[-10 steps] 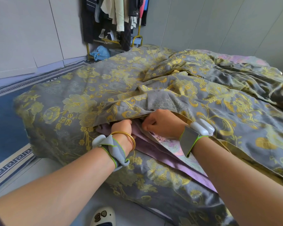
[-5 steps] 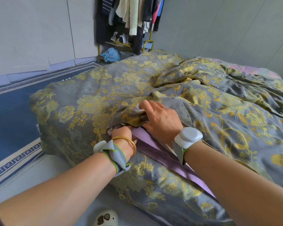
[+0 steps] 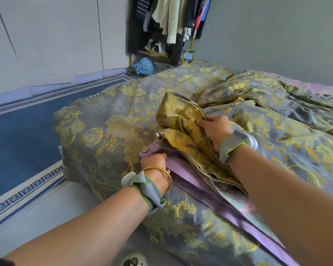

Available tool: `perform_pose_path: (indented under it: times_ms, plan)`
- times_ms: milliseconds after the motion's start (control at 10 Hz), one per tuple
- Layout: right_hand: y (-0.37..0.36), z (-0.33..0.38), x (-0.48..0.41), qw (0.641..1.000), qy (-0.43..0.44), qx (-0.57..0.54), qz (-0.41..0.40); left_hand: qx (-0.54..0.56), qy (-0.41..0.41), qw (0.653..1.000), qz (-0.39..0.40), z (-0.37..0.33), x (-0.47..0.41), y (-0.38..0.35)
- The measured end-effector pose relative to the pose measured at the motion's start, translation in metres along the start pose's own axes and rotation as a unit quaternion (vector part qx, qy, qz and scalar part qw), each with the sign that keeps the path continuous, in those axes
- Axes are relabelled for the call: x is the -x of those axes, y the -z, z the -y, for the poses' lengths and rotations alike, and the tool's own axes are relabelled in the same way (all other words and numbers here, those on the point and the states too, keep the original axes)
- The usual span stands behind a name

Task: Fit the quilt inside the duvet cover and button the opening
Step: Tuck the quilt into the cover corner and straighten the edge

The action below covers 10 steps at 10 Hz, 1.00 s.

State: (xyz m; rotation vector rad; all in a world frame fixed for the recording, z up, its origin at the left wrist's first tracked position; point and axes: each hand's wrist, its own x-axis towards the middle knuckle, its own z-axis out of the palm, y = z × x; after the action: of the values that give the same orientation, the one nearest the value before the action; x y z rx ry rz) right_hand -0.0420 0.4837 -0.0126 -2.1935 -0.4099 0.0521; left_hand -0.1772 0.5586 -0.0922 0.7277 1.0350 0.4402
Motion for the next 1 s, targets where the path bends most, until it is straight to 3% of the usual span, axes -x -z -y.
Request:
perform_pose_path:
  times_ms: [100, 200, 400, 500, 600, 700, 800, 900, 1000]
  plan:
    - [-0.005, 0.002, 0.002, 0.985, 0.109, 0.137, -0.003, -0.013, -0.027, 1.0, 0.007, -0.002, -0.005, 0.002]
    - [-0.018, 0.011, 0.012, 0.922, 0.277, 0.269, 0.005, 0.009, -0.036, 0.999, -0.009, -0.002, -0.012, 0.003]
    - [-0.018, 0.035, 0.033, 0.89, 0.302, 0.294, 0.174, 0.026, -0.055, 0.998, 0.009, -0.006, -0.016, 0.003]
    - [-0.021, 0.036, 0.046, 0.798, 0.334, 0.46, 0.201, 0.02, -0.053, 0.998, -0.012, 0.004, -0.048, 0.003]
    - [-0.021, 0.036, 0.043, 0.801, 0.34, 0.484, 0.091, 0.029, -0.058, 0.997, -0.042, 0.017, -0.075, 0.0]
    - [-0.009, 0.042, 0.021, 0.899, 0.207, 0.387, 0.006, 0.021, -0.055, 0.997, -0.051, -0.007, -0.025, 0.003]
    - [-0.005, 0.037, 0.004, 0.976, 0.034, 0.213, 0.041, 0.012, -0.033, 0.998, -0.06, -0.008, -0.015, 0.004]
    - [-0.016, 0.021, 0.01, 0.994, -0.041, 0.023, 0.098, 0.015, -0.017, 0.996, -0.082, -0.008, -0.026, 0.002]
    - [-0.016, 0.019, 0.027, 0.975, 0.099, 0.168, 0.107, -0.026, -0.068, 0.99, -0.12, -0.018, -0.016, 0.005]
